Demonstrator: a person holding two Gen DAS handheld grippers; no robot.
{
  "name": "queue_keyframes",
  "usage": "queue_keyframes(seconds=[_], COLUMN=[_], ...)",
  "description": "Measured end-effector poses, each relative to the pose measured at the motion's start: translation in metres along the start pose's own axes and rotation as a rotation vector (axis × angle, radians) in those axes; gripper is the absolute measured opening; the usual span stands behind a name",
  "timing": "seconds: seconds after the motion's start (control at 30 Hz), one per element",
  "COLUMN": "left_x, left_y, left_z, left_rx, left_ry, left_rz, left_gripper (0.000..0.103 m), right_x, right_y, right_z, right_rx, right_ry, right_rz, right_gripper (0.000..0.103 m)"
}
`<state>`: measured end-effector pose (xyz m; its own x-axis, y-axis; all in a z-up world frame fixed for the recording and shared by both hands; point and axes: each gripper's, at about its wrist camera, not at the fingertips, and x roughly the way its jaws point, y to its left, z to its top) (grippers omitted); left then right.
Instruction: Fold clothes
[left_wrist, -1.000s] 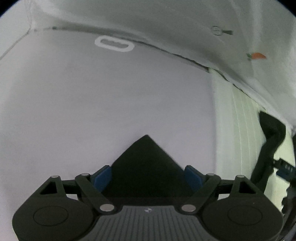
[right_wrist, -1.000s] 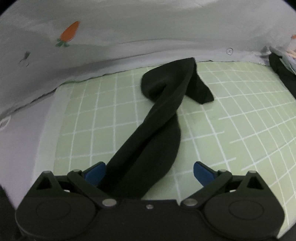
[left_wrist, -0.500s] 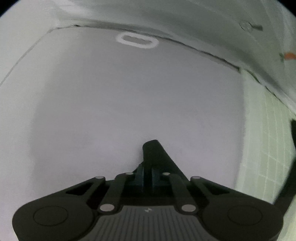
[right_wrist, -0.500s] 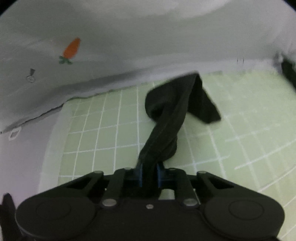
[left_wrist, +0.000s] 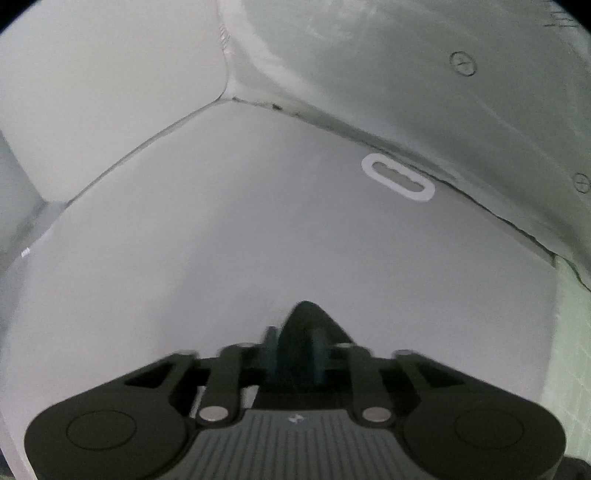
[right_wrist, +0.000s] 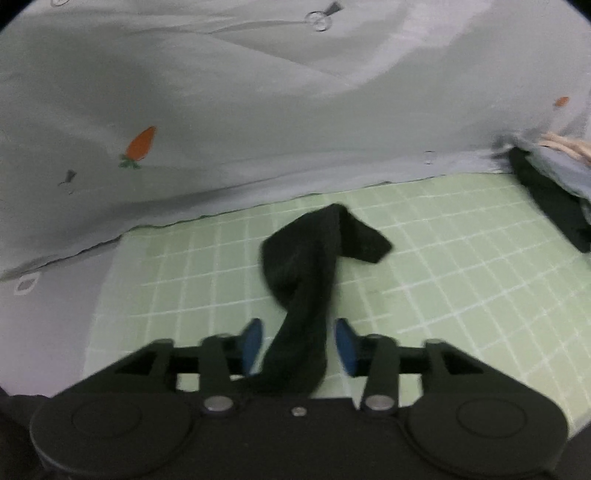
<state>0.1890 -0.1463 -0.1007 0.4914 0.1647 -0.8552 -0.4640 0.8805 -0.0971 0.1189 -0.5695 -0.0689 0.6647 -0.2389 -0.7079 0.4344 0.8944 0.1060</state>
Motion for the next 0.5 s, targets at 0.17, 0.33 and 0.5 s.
queue_keyframes(seconds=[0.17,0.33,0.5], left_x=[-0.015,-0.015,-0.027], left_y=[-0.009,-0.031,-0.052], left_z=[-0.023,-0.064,-0.096], left_rx=[0.085,0.218,0.351], left_ry=[0.06,0.202,0.287], left_rz=[-0.083,-0.087,-0.13], left_gripper=[0.072,0.079,0.083], right_x=[0.001,0.019,0.038], right_y=[-0.03,-0.037,-0.029], right_z=[-0.008,-0.016,-0.017], right_rx=[0.111,0.161,0.156], right_ry=[0.034,0.071,0.111], right_rz=[-0.002,0.046,0.086], right_gripper=[0.048,0.047,0.047])
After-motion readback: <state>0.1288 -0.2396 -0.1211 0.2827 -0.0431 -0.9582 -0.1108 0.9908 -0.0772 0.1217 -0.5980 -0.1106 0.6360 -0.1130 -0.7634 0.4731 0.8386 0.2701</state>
